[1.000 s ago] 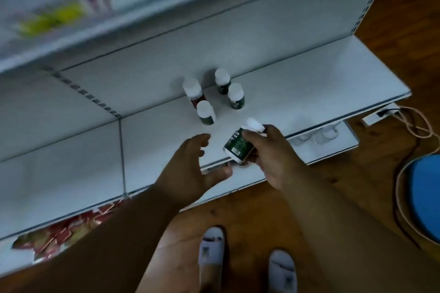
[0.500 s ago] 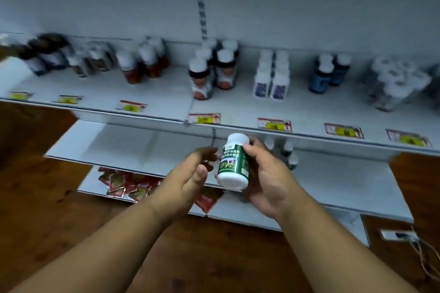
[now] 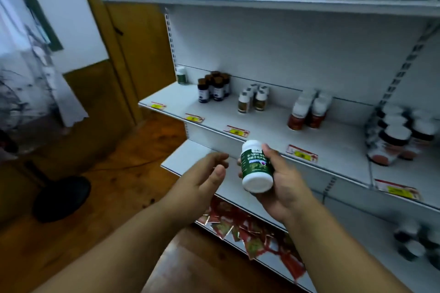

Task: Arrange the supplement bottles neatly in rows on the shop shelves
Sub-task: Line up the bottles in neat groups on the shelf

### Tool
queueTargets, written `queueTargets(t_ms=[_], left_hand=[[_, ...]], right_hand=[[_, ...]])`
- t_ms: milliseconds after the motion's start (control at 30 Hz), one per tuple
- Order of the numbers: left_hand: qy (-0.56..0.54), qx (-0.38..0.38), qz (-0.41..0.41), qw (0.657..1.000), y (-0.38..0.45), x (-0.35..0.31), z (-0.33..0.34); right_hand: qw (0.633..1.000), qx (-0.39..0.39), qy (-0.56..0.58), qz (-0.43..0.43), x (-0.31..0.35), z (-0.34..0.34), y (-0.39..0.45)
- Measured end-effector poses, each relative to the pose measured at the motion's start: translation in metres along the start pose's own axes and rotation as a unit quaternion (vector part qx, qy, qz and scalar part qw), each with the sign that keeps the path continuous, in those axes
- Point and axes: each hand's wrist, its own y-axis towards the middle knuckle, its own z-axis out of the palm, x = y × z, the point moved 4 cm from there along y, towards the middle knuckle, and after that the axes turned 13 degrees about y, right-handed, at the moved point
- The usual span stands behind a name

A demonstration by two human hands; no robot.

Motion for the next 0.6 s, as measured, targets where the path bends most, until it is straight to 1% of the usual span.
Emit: queueTargets(t_ms=[100,167,233,333,467,533,600], left_hand=[[0.002,-0.003,-0.023,1.0,0.018,0.037,-0.046],[0.006,-0.006,-0.034,0.999,0.04,0.06,-0.065],[0.002,-0.017,-0.041,0.999,0.068,0.086,-0.079],[0.019,-0.02,-0.052,0.998,0.116,0.127,-0.101],[0.076,-0.023,-0.088,0.993,0.179,0.169,-0.156],[0.126,-0.021,-0.091,0.988,0.214,0.186,-0.188],[0.174,-0.008,-0.081,0.981,0.25,0.204,-0.21]], right_hand=[[1.0,-0.004,-0.001,0.001,-0.016,0.042,0.034],[0.999,0.006,-0.036,-0.011,-0.019,0.064,0.063],[0.997,0.007,-0.073,-0.036,-0.021,0.084,0.1],[0.993,0.014,-0.1,-0.066,-0.028,0.11,0.17],[0.989,0.023,-0.127,-0.067,-0.042,0.153,0.27],[0.985,0.029,-0.147,-0.082,-0.046,0.181,0.316],[0.975,0.021,-0.198,-0.101,-0.049,0.206,0.354]])
